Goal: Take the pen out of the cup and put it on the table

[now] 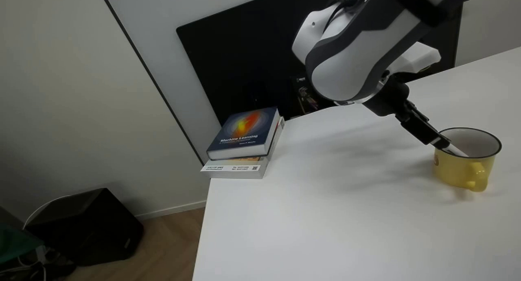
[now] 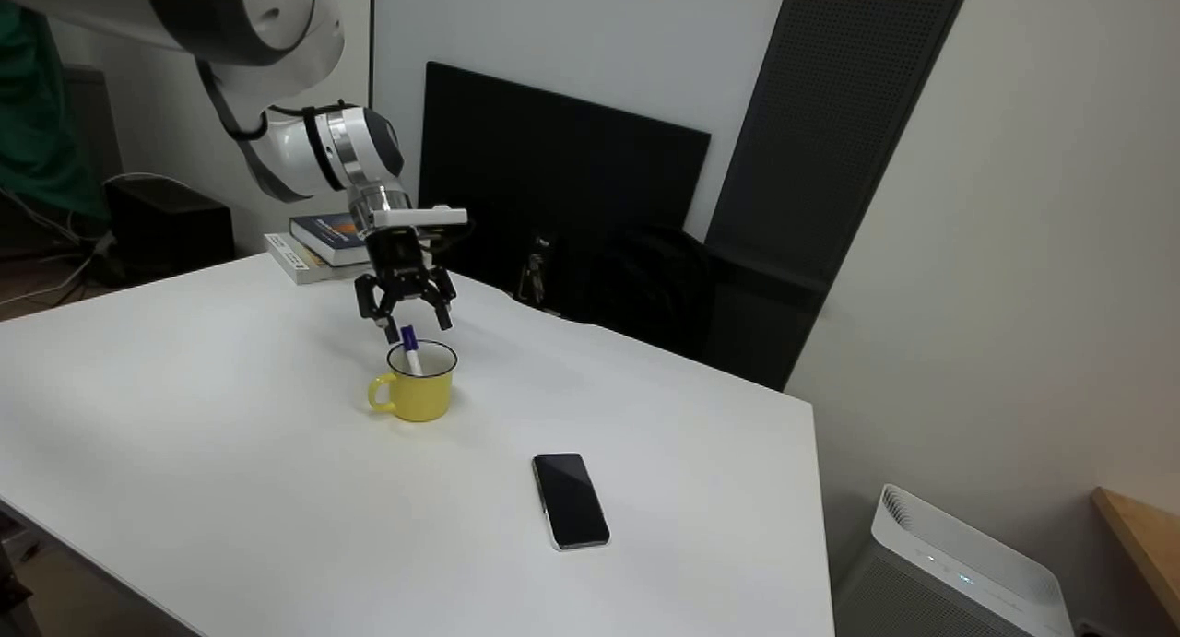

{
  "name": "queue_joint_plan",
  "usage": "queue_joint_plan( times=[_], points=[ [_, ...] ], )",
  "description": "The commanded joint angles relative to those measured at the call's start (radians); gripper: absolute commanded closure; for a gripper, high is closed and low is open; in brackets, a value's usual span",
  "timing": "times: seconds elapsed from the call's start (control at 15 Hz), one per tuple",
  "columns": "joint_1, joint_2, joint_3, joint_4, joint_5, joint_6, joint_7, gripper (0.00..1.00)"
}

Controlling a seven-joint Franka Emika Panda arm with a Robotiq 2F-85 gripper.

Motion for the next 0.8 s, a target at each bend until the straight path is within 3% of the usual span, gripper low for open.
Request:
queue_joint_plan(
  times=[0.0,0.13,0.73],
  points=[
    [0.019,0.035,-0.014,0.070,0.002,-0.042,0.013,0.25],
    [0.022,0.037,-0.015,0.076,0.000,-0.047,0.013,0.31],
    [0.031,0.054,-0.018,0.112,0.001,-0.097,0.014,0.95]
  ],
)
